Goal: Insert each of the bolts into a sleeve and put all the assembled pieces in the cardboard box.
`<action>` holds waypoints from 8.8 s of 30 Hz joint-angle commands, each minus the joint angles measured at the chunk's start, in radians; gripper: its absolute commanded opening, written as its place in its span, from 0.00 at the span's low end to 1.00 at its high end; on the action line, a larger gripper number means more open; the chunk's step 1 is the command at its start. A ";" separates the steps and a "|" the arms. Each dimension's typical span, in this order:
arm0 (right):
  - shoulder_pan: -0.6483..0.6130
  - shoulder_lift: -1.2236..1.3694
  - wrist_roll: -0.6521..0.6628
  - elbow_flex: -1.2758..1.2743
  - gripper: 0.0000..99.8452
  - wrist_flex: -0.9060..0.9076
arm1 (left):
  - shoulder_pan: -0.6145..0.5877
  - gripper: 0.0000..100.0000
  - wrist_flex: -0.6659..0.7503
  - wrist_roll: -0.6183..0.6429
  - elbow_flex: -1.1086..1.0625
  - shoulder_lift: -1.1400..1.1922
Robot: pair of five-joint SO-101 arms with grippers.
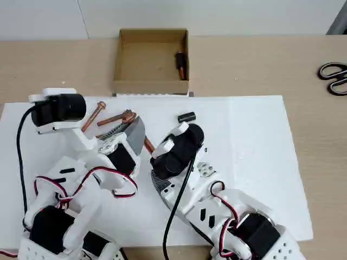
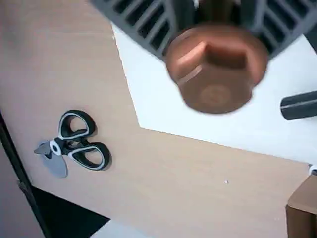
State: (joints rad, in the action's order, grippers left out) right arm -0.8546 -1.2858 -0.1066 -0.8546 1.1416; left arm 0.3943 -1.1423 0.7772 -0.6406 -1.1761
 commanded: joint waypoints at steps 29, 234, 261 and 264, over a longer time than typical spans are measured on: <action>0.048 -0.019 0.026 -0.009 0.00 -0.076 | 0.071 0.00 -0.023 -0.087 0.021 -0.003; 0.407 1.811 0.381 1.355 0.17 0.573 | -0.519 0.01 0.255 -0.756 -0.799 -0.006; 0.390 2.052 0.382 1.358 0.00 0.506 | -0.519 0.01 0.255 -0.756 -0.799 -0.006; 0.389 2.051 0.382 1.361 0.00 0.506 | -0.519 0.01 0.255 -0.756 -0.799 -0.006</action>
State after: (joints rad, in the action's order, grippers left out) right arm -0.4511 0.7288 0.2647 0.5155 1.6494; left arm -0.1274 -0.9045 0.0269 -1.4461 -1.1745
